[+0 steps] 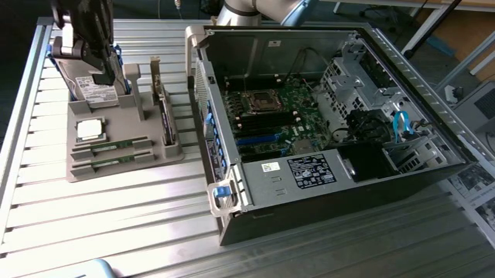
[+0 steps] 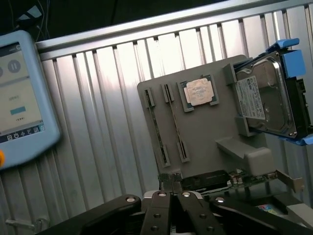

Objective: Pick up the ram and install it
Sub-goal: 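Pick up the ram and move it above insertion slot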

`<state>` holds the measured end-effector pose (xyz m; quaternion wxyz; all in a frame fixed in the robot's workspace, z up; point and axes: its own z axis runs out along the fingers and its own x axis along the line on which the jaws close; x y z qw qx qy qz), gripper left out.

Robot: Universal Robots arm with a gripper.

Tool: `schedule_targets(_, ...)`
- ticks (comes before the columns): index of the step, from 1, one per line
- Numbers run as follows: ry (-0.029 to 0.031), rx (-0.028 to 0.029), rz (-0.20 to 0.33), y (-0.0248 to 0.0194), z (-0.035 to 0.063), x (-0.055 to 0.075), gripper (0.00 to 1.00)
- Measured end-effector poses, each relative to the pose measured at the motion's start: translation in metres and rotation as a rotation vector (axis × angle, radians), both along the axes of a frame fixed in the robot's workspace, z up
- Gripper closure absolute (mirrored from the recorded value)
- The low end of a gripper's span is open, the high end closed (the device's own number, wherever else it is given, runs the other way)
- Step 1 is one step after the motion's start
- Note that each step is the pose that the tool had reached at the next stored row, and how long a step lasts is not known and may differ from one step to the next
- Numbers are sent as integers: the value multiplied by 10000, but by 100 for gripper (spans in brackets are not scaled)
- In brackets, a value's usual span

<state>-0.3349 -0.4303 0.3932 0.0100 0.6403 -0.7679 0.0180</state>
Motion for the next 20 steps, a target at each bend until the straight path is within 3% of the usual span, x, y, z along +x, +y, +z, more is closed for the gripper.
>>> schedule_targets(13, -1, -40, 722, 0, -1, 0, 89)
schedule_targets(20, -1, -41, 733, 0, 0, 0, 89)
